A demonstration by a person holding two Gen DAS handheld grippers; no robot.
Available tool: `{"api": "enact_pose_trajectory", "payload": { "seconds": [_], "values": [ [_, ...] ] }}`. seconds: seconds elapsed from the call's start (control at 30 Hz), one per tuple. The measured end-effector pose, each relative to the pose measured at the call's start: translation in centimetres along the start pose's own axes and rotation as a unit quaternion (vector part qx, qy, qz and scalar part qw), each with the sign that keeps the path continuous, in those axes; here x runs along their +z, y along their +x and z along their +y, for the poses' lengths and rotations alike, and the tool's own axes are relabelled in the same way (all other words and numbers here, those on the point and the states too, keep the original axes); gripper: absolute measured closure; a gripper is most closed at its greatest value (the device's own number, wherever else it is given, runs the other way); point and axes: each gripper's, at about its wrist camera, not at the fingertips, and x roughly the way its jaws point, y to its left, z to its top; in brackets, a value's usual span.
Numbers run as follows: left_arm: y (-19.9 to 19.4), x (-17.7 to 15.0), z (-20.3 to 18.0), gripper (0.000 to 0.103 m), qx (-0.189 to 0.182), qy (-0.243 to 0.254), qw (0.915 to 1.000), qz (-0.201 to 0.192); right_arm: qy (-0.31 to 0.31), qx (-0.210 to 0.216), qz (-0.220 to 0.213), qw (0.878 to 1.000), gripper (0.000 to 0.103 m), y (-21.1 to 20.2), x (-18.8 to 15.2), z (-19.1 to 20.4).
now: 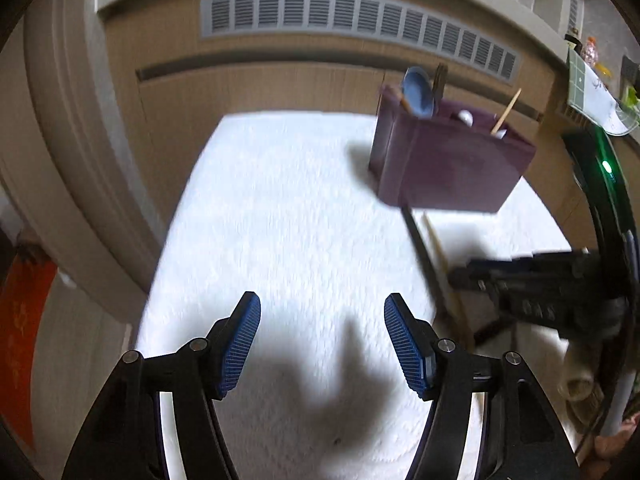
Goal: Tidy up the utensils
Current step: 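Grasp the wooden chopstick with the right tool while the left tool grasps the dark-handled spoon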
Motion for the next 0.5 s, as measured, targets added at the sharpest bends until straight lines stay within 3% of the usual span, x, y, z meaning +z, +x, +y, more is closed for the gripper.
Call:
{"api": "enact_pose_trajectory", "payload": {
  "seconds": [0.17, 0.33, 0.5],
  "values": [
    [0.9, -0.8, -0.3, 0.038, -0.005, -0.001, 0.9999, 0.012, -0.017, -0.035, -0.002, 0.999, 0.08, 1.1, 0.5, 1.0],
    [1.0, -0.1, -1.2, 0.038, -0.011, 0.004, 0.9999, 0.012, -0.04, -0.059, -0.01, 0.997, 0.094, 1.0, 0.2, 1.6],
    [0.8, 0.0, -2.3, 0.036, -0.01, 0.018, 0.9997, 0.014, -0.028, -0.049, -0.018, 0.998, 0.098, -1.5, -1.4, -0.6]
  ]
}}
